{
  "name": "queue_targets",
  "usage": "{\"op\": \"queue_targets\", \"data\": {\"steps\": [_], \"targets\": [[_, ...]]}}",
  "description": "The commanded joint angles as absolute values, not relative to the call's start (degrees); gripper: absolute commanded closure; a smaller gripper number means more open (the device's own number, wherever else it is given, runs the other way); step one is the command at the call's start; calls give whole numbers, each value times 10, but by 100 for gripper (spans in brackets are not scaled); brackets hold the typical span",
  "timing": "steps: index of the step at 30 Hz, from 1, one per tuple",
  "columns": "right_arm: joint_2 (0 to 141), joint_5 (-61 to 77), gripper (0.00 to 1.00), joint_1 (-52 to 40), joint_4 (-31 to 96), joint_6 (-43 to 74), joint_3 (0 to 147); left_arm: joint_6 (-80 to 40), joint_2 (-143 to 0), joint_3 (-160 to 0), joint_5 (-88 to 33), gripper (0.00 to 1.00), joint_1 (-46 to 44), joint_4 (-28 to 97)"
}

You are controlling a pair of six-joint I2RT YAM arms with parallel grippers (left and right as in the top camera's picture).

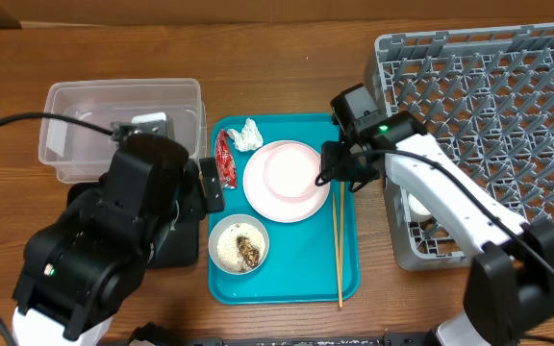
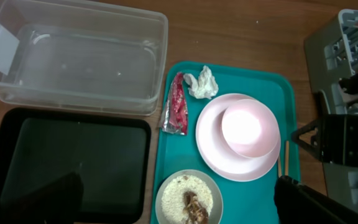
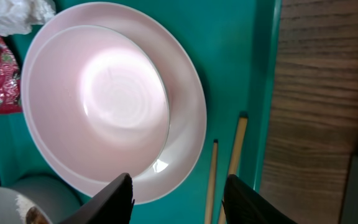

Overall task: Sort waste into correct bins and load items into the dishwasher
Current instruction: 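Grasp the pink bowl with the right gripper and lift it off the plate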

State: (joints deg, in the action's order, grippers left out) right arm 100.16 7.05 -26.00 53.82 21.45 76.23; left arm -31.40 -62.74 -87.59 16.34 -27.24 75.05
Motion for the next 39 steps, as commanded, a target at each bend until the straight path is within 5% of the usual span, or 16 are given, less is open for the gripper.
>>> {"op": "queue_targets", "data": {"steps": [1, 22, 32, 39], "targets": [[1025, 75, 51, -265, 528, 191, 772, -323, -633, -882, 177, 0, -269, 755], [1105, 118, 57, -268, 461, 185, 772, -323, -686, -882, 177, 0, -269, 765], [1117, 142, 94, -269, 443, 185, 779, -315, -727, -882, 163, 0, -269, 806], [1050, 69, 96, -261, 480, 202, 789, -487, -690, -882, 286, 0, -269, 880]]}}
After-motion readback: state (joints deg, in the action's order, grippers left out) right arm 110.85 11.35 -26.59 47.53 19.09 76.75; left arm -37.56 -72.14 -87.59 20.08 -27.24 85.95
